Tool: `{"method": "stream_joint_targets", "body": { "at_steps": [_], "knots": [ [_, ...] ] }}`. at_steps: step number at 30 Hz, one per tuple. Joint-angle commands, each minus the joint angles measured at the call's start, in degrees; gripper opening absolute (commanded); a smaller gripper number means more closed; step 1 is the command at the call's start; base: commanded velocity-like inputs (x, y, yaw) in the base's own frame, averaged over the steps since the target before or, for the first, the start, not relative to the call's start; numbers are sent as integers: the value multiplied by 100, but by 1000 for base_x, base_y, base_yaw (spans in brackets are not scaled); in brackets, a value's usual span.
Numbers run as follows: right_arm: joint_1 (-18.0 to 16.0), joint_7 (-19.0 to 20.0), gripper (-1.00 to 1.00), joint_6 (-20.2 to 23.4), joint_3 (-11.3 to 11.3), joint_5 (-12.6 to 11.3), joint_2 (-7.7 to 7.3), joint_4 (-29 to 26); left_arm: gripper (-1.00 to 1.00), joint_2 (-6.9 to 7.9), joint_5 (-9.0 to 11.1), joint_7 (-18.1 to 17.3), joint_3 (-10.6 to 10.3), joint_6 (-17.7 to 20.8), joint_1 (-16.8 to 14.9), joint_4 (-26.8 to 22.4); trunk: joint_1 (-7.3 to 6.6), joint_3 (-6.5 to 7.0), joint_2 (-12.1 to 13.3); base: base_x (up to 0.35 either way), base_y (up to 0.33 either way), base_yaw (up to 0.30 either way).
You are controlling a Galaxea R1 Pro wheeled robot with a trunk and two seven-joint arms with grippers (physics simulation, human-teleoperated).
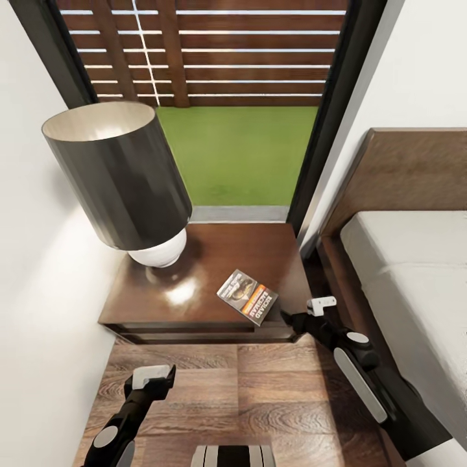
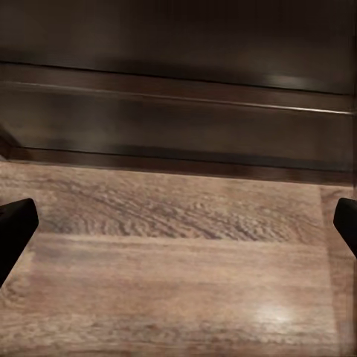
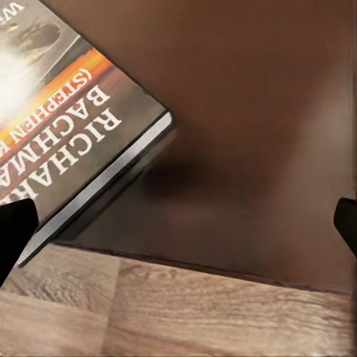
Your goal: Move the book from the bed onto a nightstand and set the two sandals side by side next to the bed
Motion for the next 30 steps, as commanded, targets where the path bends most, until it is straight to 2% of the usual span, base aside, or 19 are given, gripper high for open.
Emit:
{"method": "stream_joint_targets", "body": {
  "at_steps": [1, 10, 13, 19, 30],
  "knots": [
    [28, -11, 100, 23, 3, -21, -10, 9, 100, 7, 52, 46, -19, 28, -2, -10, -23, 15, 40, 0, 0, 0],
    [89, -16, 100, 24, 11, -41, 14, 63, 100, 6, 72, 59, -9, 96, -2, 103, -221, 188, 401, 0, 0, 0],
    [143, -21, 100, 14, 93, -47, 29, 239, 100, 11, 77, 60, -8, 100, -2, 238, -287, 265, 521, 0, 0, 0],
    [160, -26, 100, -365, 332, -53, 32, 434, 100, 14, 65, 68, -6, 95, -2, 530, -419, 427, 762, 0, 0, 0],
    [166, -27, 100, -536, 359, -63, 29, 481, 100, 13, 60, 245, 6, 100, -2, 538, -660, 727, 1203, 0, 0, 0]
  ]
}}
